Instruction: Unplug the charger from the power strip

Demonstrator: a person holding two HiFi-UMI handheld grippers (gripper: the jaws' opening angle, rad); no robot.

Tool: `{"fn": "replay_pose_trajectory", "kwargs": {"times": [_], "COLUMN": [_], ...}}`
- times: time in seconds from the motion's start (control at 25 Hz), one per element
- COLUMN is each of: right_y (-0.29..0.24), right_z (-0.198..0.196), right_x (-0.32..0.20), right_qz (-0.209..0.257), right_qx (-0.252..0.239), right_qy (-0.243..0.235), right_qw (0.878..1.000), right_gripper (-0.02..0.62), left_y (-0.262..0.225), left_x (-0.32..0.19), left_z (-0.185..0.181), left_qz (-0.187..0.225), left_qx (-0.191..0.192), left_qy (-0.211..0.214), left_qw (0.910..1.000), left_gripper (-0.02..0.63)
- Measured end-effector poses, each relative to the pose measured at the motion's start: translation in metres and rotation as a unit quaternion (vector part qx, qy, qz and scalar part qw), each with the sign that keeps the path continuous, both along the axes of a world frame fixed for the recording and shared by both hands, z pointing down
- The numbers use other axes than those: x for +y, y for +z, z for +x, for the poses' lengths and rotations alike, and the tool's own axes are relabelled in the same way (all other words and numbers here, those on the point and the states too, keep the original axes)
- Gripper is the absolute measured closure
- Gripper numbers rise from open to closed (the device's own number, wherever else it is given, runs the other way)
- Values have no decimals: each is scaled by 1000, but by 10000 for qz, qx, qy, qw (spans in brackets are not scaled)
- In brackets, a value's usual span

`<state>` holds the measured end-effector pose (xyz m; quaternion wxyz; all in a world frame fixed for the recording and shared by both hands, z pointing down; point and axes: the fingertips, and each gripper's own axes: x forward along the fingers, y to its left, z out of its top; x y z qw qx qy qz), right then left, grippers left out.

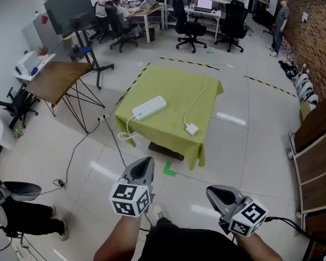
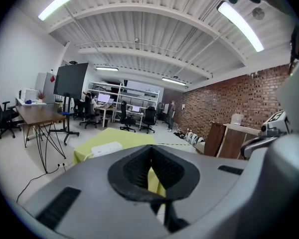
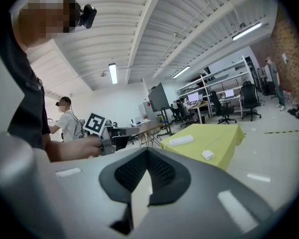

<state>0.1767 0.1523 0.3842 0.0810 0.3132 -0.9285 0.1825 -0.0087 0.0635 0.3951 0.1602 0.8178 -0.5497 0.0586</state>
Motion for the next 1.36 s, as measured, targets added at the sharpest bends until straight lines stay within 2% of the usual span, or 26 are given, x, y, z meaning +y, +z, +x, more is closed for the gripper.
{"fn": "replay_pose_trajectory", "kwargs": {"times": [0.24,0.52,1.36], "right_y": [1,8,4], "right_z": [17,22,18], "right_x": [29,44,38], "right_qz": [35,39,149], "right_qx": [-147,-104,-55], "right_qy": [-49,-155,-132], "right_qw": [9999,9998,9998], "right_gripper": [595,595,595], "left_y": [-6,-12,-26], "left_x": [33,53,48], "left_z": [26,27,22], "left_qz": [-6,64,223], "left_qx": [-137,-221,-216], "left_qy": [45,-81,-84], "left_qw": [9999,9997,9995], "left_gripper": [600,600,600]}}
